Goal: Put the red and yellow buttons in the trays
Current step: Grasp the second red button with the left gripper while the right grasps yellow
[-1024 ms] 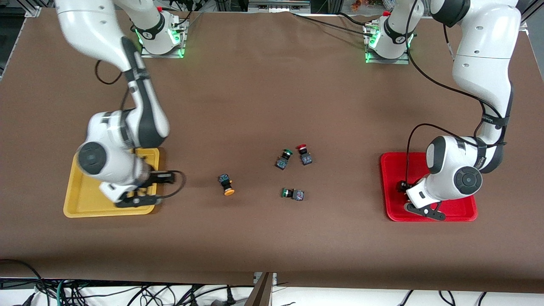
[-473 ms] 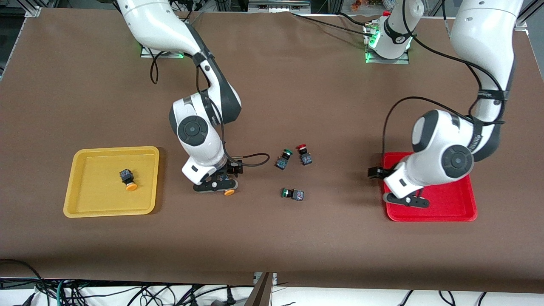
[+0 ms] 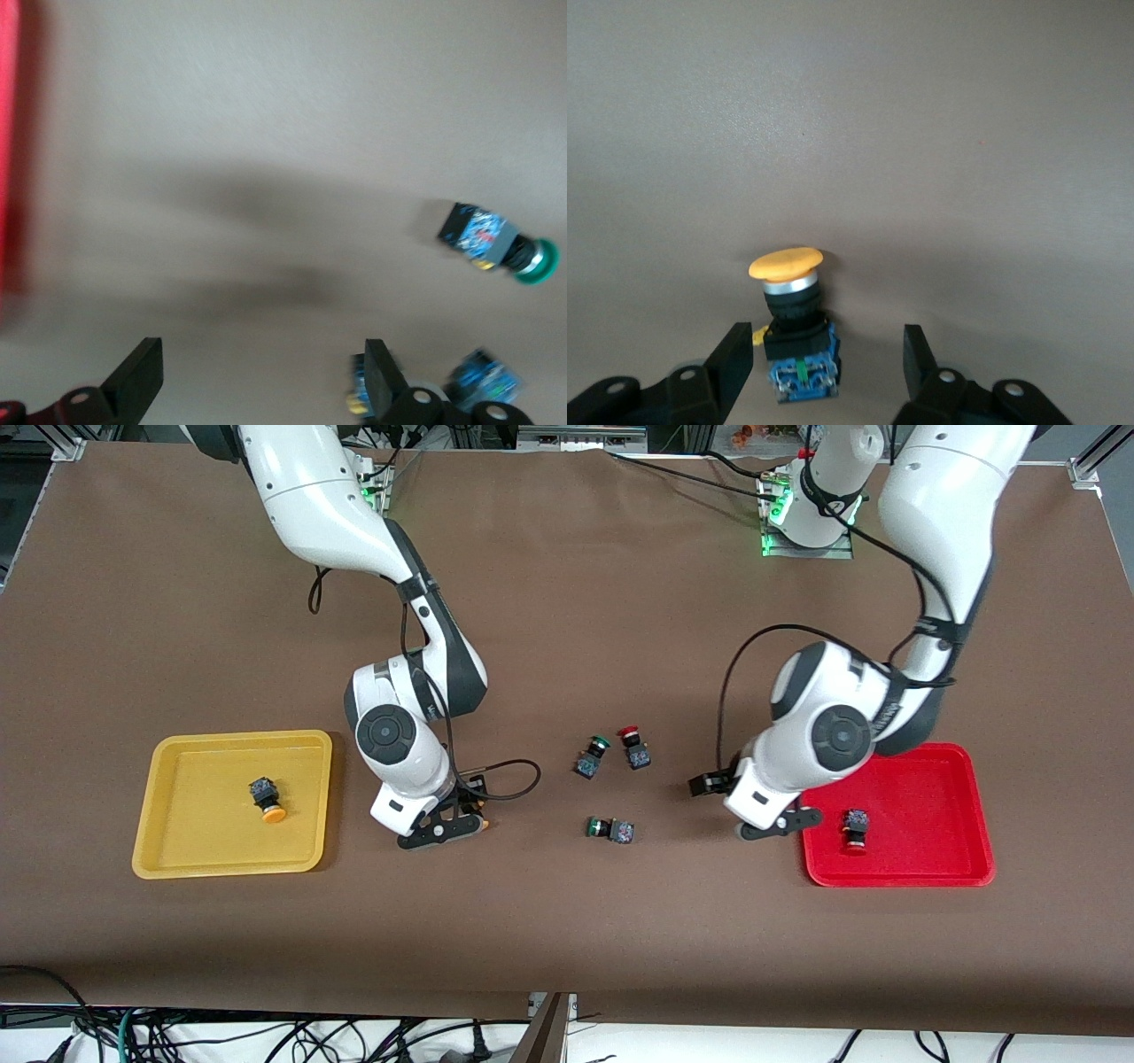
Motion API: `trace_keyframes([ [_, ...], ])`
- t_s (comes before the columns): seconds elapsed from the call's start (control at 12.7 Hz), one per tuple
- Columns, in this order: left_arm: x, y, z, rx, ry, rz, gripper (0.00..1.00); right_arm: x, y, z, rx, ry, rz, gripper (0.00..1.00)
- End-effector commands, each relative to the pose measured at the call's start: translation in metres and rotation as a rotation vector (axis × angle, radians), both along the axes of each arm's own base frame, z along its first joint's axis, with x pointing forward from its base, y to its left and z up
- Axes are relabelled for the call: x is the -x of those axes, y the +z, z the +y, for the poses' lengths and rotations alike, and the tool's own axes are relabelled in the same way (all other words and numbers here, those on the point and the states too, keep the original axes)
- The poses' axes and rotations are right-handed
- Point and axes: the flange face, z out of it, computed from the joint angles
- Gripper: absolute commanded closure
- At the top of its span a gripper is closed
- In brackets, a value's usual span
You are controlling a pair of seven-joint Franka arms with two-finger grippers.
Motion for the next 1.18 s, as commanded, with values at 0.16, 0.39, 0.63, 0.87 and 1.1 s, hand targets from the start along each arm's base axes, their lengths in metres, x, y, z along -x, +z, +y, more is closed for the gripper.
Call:
trace_keyframes([
  [0.16, 0.019, -0.037, -0.065, 0.021, 0.241, -0.017, 0.00, 0.008, -0.031, 0.003, -0.039, -0.019, 0.001, 0.18],
  [0.39, 0.036, -0.055, -0.083, 0.004, 0.313, 0.011, 0.00, 0.012, -0.039, 0.000, -0.039, -0.022, -0.003, 0.39],
  [0.63, 0.055, -0.082, -0.093, -0.022, 0.325, 0.054, 0.00, 0.005, -0.030, -0.010, -0.040, -0.021, -0.001, 1.00],
  [0.87, 0.073, -0.097, -0.101, -0.023, 0.303, 0.053, 0.00, -0.009, 0.015, -0.058, 0.003, 0.025, 0.071, 1.00],
  [1.1, 0.086, -0.104, -0.110, -0.048, 0.257, 0.045, 0.32, -0.024, 0.025, -0.150, 0.093, 0.200, 0.111, 1.00],
])
